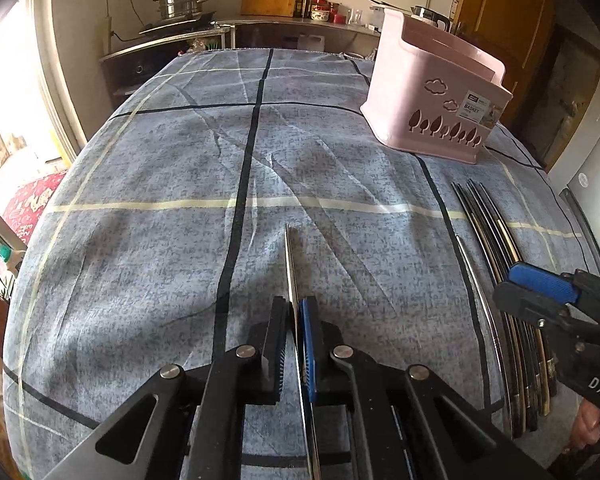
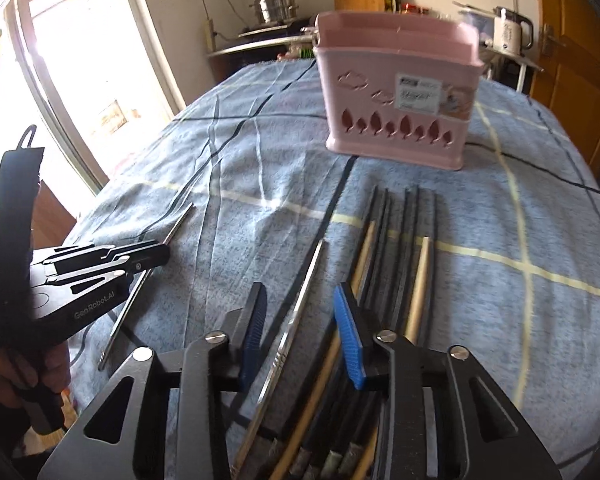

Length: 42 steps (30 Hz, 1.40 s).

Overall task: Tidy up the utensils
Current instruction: 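Lift both held chopsticks and carry them over the pink basket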

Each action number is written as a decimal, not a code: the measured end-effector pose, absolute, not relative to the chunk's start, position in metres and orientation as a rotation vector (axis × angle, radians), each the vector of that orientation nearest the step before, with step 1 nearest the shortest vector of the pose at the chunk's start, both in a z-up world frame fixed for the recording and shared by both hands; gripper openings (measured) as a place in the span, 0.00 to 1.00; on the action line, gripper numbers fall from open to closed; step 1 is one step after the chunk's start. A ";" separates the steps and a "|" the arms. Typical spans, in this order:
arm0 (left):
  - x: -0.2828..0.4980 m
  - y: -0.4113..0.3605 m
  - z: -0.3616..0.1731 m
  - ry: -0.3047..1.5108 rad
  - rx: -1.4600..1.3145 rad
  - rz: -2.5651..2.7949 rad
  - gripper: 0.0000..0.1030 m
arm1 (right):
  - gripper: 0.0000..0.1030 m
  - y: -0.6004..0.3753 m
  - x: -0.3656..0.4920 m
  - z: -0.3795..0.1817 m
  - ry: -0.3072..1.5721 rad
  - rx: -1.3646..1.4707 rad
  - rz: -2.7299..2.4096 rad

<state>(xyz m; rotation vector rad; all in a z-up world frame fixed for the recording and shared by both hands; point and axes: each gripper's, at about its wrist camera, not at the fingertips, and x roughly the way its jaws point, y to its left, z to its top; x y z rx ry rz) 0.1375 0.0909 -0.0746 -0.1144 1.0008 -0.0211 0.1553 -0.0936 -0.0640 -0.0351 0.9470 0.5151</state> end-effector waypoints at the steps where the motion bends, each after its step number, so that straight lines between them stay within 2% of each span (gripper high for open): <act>1: 0.142 0.090 -0.075 1.005 -0.116 -0.032 0.09 | 0.31 -0.091 0.159 -0.067 0.962 -0.040 0.513; 9: 0.166 0.093 -0.076 1.035 -0.114 -0.061 0.10 | 0.21 -0.078 0.178 -0.082 1.042 -0.045 0.497; 13: 0.171 0.088 -0.076 1.031 -0.064 -0.054 0.10 | 0.19 -0.074 0.183 -0.082 1.057 -0.056 0.485; 15: 0.171 0.083 -0.076 1.028 -0.032 -0.044 0.10 | 0.07 -0.072 0.185 -0.082 1.065 -0.073 0.470; 16: 0.171 0.082 -0.076 1.027 -0.020 -0.040 0.10 | 0.06 -0.070 0.188 -0.082 1.070 -0.075 0.472; 20: 0.174 0.081 -0.075 1.033 -0.004 -0.031 0.05 | 0.05 -0.071 0.190 -0.081 1.082 -0.061 0.484; 26: 0.174 0.091 -0.061 1.013 -0.073 -0.051 0.04 | 0.05 -0.073 0.189 -0.067 1.050 -0.017 0.524; 42: 0.154 0.086 0.048 0.799 -0.109 -0.148 0.04 | 0.04 -0.095 0.183 0.029 0.838 0.060 0.572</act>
